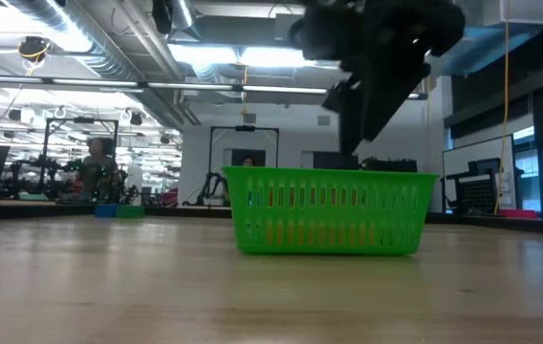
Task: Sort & place blocks by color
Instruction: Put the yellow game piece into the green basket
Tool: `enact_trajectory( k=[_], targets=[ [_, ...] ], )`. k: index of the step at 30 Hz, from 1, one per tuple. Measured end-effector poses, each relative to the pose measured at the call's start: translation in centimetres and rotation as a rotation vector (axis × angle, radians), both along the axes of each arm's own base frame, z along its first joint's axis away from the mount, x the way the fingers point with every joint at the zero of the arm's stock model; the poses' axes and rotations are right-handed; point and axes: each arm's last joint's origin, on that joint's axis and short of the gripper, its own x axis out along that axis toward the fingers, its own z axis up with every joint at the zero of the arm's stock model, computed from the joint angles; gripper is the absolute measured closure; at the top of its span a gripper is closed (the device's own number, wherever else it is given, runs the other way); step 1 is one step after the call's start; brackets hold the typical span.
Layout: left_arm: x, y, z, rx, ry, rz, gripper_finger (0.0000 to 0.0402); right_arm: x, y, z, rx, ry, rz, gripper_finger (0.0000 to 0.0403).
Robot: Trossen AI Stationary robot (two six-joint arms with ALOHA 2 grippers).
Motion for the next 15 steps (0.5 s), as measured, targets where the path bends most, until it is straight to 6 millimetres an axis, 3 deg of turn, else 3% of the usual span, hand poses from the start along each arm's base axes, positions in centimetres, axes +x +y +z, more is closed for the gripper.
enact_trajectory(
  k=[4, 8, 12, 15],
  targets=[
    [0.0, 0.0, -0.1, -0.001, 0.006, 0.0, 0.0401, -3.7, -1.5, 2.1, 0.013, -0.073, -0.063, 0.0163],
    [0.0, 0.0, -0.1, 0.01, 0.008, 0.002, 0.0402, -8.3, -2.8, 3.0, 0.056, -0.223, -0.242, 0.0163],
    [0.0, 0.0, -0.1, 0.048, 0.011, 0.008, 0.0401, -11.8, -3.5, 3.4, 0.19, -0.485, -0.404, 0.0163],
    [0.0, 0.0, -0.1, 0.051, 0.011, 0.008, 0.0401, -13.0, -4.0, 3.9, 0.3, -0.718, -0.466, 0.0163]
  ],
)
